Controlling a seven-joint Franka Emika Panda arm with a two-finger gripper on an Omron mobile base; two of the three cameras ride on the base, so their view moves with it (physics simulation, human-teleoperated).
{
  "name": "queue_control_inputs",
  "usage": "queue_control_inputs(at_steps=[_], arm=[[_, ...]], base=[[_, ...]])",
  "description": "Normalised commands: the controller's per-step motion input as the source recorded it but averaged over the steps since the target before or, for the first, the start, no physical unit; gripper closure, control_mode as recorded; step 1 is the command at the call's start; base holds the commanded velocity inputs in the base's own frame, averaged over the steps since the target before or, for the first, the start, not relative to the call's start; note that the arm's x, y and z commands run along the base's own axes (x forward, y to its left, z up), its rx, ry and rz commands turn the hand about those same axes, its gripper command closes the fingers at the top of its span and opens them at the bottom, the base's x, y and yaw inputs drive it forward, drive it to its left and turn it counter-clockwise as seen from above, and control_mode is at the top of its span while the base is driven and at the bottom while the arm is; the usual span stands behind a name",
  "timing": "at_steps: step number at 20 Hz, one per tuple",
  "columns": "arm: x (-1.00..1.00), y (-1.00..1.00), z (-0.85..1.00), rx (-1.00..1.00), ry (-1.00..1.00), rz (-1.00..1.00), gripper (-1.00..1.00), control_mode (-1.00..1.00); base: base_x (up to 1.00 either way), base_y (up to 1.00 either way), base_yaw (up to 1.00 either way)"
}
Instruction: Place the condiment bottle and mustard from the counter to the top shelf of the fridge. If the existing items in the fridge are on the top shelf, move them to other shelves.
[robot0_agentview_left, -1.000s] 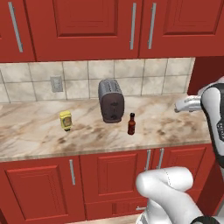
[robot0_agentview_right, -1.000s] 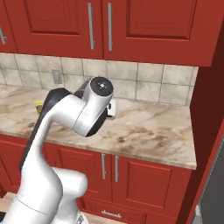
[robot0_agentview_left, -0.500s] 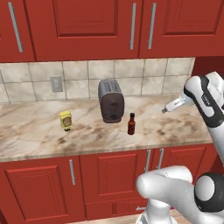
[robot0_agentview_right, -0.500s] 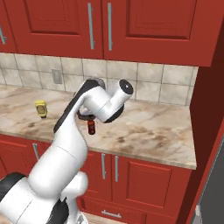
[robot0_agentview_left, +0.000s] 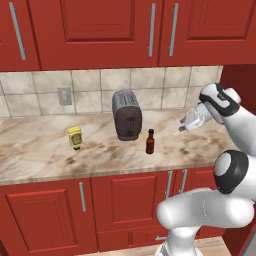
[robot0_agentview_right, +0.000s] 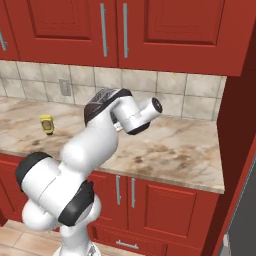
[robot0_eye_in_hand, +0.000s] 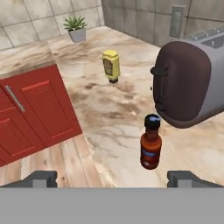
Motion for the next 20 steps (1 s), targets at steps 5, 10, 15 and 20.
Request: queue_control_inputs(at_steps=[5, 10, 15, 20], arm=[[0.32, 0.03, -0.38, 0.00, -0.15, 0.20, -1.00, -1.00], [0.11, 0.11, -0.26, 0.00, -0.14, 0.17, -1.00, -1.00], [0.01, 0.28, -0.17, 0.00, -0.06, 0.09, -1.00, -1.00], [0.01, 0.16, -0.20, 0.01, 0.00, 0.07, -1.00, -1.00]], base=[[0.00, 0.00, 0.00], [0.00, 0.00, 0.00], [0.00, 0.00, 0.00], [0.00, 0.00, 0.00]])
